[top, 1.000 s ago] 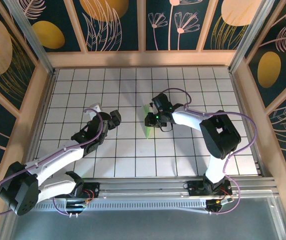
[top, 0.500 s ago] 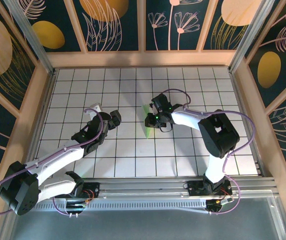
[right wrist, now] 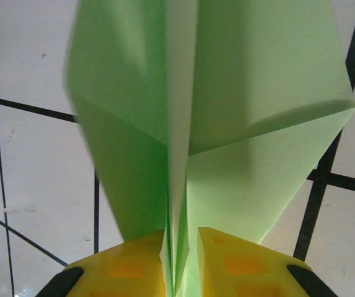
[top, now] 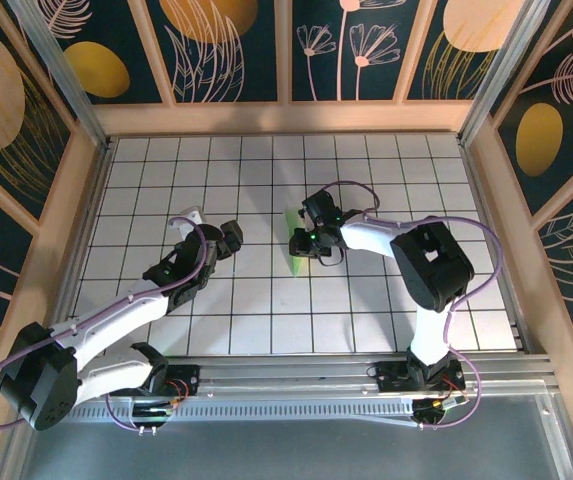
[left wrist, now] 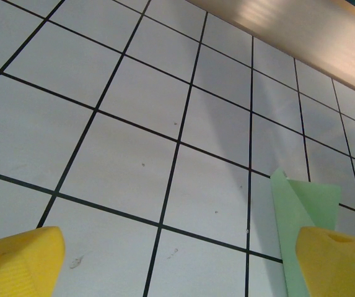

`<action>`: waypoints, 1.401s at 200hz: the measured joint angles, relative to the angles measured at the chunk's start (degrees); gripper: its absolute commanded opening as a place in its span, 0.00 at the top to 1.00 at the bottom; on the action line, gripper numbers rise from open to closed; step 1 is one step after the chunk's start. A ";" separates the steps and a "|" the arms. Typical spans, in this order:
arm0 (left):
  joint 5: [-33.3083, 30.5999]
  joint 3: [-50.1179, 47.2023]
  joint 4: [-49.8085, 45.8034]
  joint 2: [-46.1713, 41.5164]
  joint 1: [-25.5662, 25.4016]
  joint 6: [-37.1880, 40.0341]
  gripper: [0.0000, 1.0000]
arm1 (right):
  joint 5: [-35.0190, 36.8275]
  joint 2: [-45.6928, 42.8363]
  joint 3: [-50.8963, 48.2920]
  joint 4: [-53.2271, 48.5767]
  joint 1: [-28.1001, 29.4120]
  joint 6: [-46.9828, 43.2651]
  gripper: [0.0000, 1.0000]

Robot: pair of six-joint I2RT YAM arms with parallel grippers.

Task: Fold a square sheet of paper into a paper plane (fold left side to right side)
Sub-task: Move the paper plane to the center of the table.

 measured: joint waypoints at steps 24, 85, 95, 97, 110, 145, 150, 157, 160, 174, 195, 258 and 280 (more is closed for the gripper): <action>0.00 0.00 -0.07 -0.02 0.00 0.00 0.04 | 0.02 0.96 0.00 0.13 0.13 0.07 0.83; -0.04 0.00 -0.61 -0.13 0.00 0.11 0.04 | 1.25 1.25 0.81 -0.66 0.79 0.83 0.96; -0.04 0.00 -0.83 -0.26 0.00 0.20 0.04 | 2.49 1.09 1.55 -2.03 0.79 0.61 0.97; -0.04 0.00 -0.90 -0.31 0.00 0.20 0.04 | 2.84 1.07 1.73 -2.40 0.79 0.57 0.97; -0.04 0.00 -1.01 -0.42 0.00 0.39 0.04 | 4.90 0.52 3.06 -4.98 0.50 -0.11 0.97; 2.19 -0.02 0.09 -0.42 0.00 1.95 0.04 | 9.99 0.00 9.73 -12.83 -1.97 -2.67 0.97; 3.43 -0.04 0.83 -0.42 0.00 2.62 0.04 | 10.62 0.02 10.78 -13.81 -2.56 -3.13 0.97; 5.42 -0.07 2.25 -0.42 0.00 3.61 0.03 | 11.26 0.24 12.46 -15.28 -3.26 -3.67 0.96; 6.08 -0.09 2.80 -0.42 0.00 3.80 0.03 | 11.58 0.37 13.18 -15.74 -3.52 -3.76 0.96; 10.71 -0.24 6.27 -0.42 0.00 5.95 0.03 | 12.85 1.68 16.81 -17.88 -4.52 -4.59 0.96; 16.52 -0.26 9.97 -0.42 0.00 8.92 0.02 | 14.03 5.33 22.38 -20.44 -4.85 -5.49 0.96; 24.24 -0.26 13.35 -0.42 0.00 13.60 0.02 | 15.69 17.66 35.06 -27.58 -6.03 -7.15 0.96; 24.50 -0.26 13.35 -0.42 0.00 14.10 0.02 | 16.22 20.39 38.75 -29.62 -6.08 -7.58 0.96</action>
